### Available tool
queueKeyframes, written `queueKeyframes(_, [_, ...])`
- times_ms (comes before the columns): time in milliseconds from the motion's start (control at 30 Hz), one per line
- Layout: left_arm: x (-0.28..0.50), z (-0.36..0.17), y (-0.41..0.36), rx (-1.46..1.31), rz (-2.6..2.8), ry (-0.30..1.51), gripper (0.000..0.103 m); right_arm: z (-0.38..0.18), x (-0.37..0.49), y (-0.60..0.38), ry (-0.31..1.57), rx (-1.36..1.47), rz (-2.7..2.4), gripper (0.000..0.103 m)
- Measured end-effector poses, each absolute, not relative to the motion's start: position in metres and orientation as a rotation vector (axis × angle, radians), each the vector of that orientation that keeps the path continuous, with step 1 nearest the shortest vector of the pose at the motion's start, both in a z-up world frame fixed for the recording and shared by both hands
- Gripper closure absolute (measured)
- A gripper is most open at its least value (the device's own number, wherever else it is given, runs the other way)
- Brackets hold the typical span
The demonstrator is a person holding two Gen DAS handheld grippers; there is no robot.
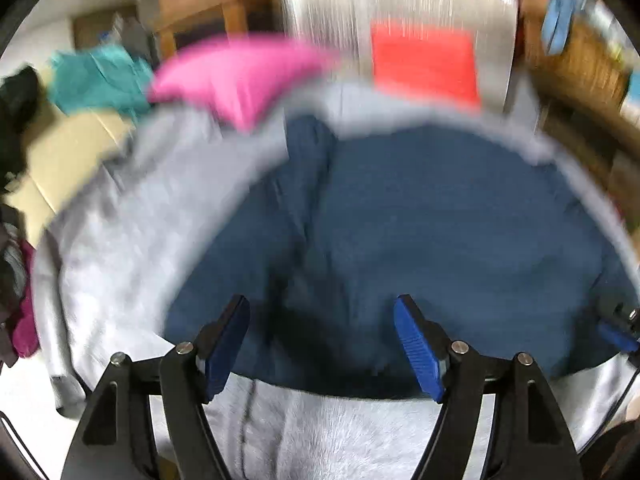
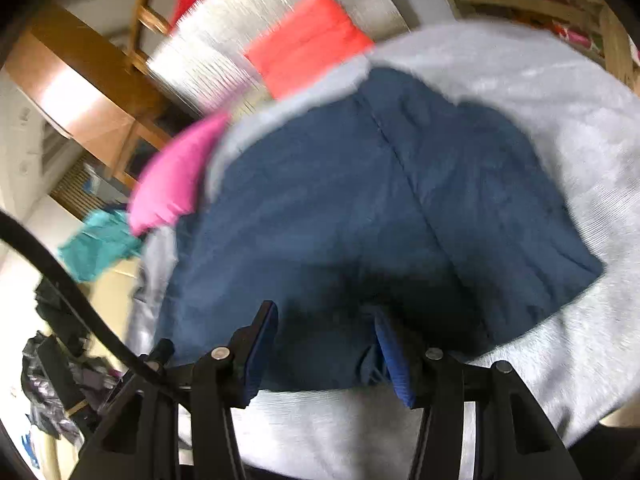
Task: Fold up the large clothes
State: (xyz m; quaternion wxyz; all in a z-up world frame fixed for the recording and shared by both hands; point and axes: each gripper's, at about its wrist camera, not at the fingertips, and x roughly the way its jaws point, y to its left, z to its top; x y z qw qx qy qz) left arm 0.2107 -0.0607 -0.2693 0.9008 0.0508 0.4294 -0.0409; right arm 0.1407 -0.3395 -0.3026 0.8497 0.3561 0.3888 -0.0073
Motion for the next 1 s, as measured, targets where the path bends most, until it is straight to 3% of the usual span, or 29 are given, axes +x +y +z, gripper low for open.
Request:
queueKeyframes(200, [0.205, -0.267, -0.067, 0.188, -0.075, 0.861, 0.027, -0.306, 0.144, -0.334, 0.856, 0.715, -0.018, 0.048])
queueKeyframes(433, [0.163, -0.189, -0.058, 0.195, -0.045, 0.637, 0.025, -0.246, 0.105, -0.332, 0.710, 0.561, -0.060, 0.047])
queueKeyframes(567, [0.133, -0.134, -0.047, 0.174, -0.024, 0.495, 0.009, -0.194, 0.078, -0.333, 0.603, 0.480, -0.105, 0.029])
queueKeyframes(733, [0.092, -0.076, -0.034, 0.125, -0.037, 0.366, 0.005, -0.132, 0.037, -0.316, 0.466, 0.321, -0.146, 0.021])
queueKeyframes(800, [0.076, -0.059, -0.033, 0.116, -0.039, 0.347, 0.005, -0.114, 0.022, -0.309, 0.429, 0.284, -0.154, 0.013])
queueKeyframes(1000, [0.032, -0.017, -0.029, 0.124, -0.017, 0.268, 0.005, -0.071, -0.013, -0.294, 0.369, 0.267, -0.134, 0.004])
